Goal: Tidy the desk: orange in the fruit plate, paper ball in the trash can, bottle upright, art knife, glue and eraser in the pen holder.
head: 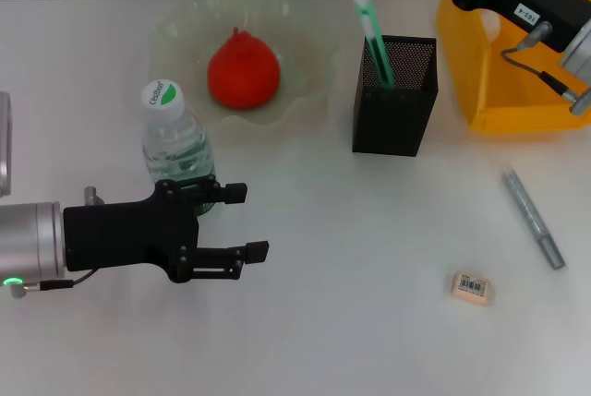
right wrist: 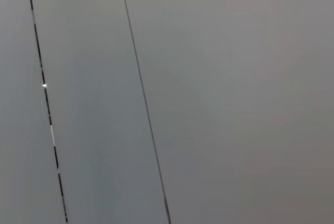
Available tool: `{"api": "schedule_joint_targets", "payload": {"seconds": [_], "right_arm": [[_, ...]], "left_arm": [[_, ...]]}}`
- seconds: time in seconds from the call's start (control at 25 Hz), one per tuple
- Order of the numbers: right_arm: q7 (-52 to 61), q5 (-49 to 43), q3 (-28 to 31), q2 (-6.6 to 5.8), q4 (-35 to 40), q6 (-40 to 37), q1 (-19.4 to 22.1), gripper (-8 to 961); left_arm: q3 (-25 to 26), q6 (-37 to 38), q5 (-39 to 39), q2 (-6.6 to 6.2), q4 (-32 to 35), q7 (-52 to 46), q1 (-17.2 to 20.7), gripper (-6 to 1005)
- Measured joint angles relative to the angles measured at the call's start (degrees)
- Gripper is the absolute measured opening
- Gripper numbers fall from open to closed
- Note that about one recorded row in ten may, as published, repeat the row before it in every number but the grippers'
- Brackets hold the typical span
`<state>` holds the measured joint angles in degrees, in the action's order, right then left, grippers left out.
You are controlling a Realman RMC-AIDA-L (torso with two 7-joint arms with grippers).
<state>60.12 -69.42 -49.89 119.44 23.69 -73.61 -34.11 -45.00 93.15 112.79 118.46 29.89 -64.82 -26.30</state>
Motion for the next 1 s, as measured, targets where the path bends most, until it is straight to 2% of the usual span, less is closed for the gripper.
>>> {"api": "schedule_joint_targets", "payload": {"seconds": [0.16,0.2,0.24,0.28,0.32,0.44,0.48,0.52,0.64,0.68,0.72,0.84,0.88,0.92,1.0], "right_arm": [[3.88,-1.34,-0.08,-0.24,2.88,-2.87,1.50,468],[3.88,-1.34,-0.08,-0.24,2.88,-2.87,1.50,484],[7.24,-3.35,-0.14,-0.26,6.02,-4.15,2.38,499],[14.90,-8.97,-0.23,-0.31,12.45,-6.39,3.59,515],[14.90,-8.97,-0.23,-0.31,12.45,-6.39,3.59,530],[34.24,-26.39,-0.29,-0.47,28.45,-12.42,4.55,577],[45.64,-37.93,-0.97,-0.46,38.39,-17.62,4.03,592],[45.64,-37.93,-0.97,-0.46,38.39,-17.62,4.03,591],[60.11,-52.38,-6.07,-0.32,49.81,-25.33,3.07,588],[67.05,-59.67,-11.16,-0.26,54.92,-29.10,2.75,587],[67.05,-59.67,-11.16,-0.26,54.92,-29.10,2.75,587],[74.18,-66.99,-18.64,-0.15,58.69,-32.32,2.71,588],[78.69,-71.15,-24.18,-0.11,59.80,-32.81,2.90,588],[78.69,-71.15,-24.18,-0.11,59.80,-32.81,2.90,588],[81.84,-74.29,-27.97,-0.09,60.09,-32.32,3.05,588]], "left_arm": [[0.00,-0.08,-0.02,-0.06,-0.22,0.09,-0.09,843],[0.00,-0.08,-0.04,-0.07,-0.22,0.10,-0.12,843],[0.01,-0.08,-0.12,-0.07,-0.22,0.09,-0.13,843],[0.00,-0.08,-0.38,-0.09,-0.22,0.06,-0.14,843],[0.00,-0.08,-0.38,-0.09,-0.22,0.06,-0.14,843],[0.00,0.00,-0.88,-0.15,-0.21,0.04,-0.13,843],[0.00,0.04,-0.90,-0.16,-0.20,0.04,-0.14,843],[0.00,0.04,-0.90,-0.16,-0.20,0.04,-0.14,843],[0.00,0.04,-0.93,-0.16,-0.19,0.05,-0.20,843],[0.00,-0.04,-0.93,-0.16,-0.15,0.05,-0.20,843],[0.00,-0.04,-0.93,-0.16,-0.15,0.05,-0.20,843],[0.00,-0.06,-0.93,-0.17,0.21,0.05,-0.22,843],[0.00,-0.06,-0.93,-0.17,0.21,0.05,-0.22,843],[0.01,-0.07,-0.93,-0.19,0.30,0.07,-0.27,843],[0.00,-0.21,-0.93,-0.24,0.36,0.14,-0.60,843]]}}
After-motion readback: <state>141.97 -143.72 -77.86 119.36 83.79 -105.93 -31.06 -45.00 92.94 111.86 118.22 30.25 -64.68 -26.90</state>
